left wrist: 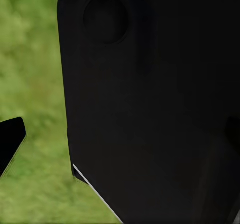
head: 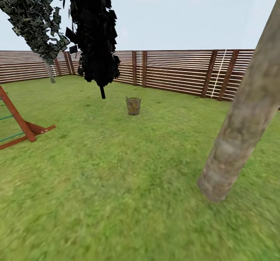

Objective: Take the three Easter eggs out of the wicker basket on the lawn in the garden, then place them on the lawn next to a single tree (choose any tree) so that all three eggs are next to the same tree and none are left in the basket.

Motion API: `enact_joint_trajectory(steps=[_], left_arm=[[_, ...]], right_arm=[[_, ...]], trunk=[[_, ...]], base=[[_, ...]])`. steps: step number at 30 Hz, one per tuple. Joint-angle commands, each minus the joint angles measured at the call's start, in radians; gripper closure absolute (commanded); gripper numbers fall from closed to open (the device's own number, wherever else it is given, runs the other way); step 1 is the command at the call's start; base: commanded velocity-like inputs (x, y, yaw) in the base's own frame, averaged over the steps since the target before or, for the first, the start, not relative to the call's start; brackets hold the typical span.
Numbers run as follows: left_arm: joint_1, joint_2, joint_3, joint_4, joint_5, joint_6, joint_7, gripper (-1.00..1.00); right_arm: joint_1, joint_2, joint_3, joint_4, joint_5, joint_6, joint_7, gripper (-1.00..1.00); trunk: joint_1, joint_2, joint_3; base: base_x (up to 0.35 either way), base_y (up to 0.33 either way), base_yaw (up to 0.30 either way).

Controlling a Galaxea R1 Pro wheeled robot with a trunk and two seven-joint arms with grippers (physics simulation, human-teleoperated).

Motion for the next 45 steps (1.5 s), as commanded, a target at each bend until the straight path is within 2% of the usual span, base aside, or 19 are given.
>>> enact_joint_trajectory(steps=[1,22,31,45], left_arm=[[0.001,0.000,0.000,-0.002,0.001,-0.001,0.000,-1.00],[0.001,0.000,0.000,-0.002,0.001,-0.001,0.000,-1.00],[0.001,0.000,0.000,-0.002,0.001,-0.001,0.000,-1.00],[0.001,0.000,0.000,-0.002,0.001,-0.001,0.000,-1.00]], right_arm=[[-0.001,0.000,0.000,0.001,0.001,-0.003,0.000,-1.00],[-0.001,0.000,0.001,0.001,0.001,-0.003,0.000,-1.00],[-0.001,0.000,0.001,0.001,0.001,-0.003,-0.001,-1.00],[-0.001,0.000,0.001,0.001,0.001,-0.003,-0.001,-1.00]], trunk=[[0.001,0.000,-0.001],[0.001,0.000,-0.008],[0.001,0.000,-0.018],[0.001,0.000,-0.019]], base=[[0.336,0.000,-0.018],[0.336,0.000,-0.036],[0.336,0.000,0.000],[0.336,0.000,0.000]])
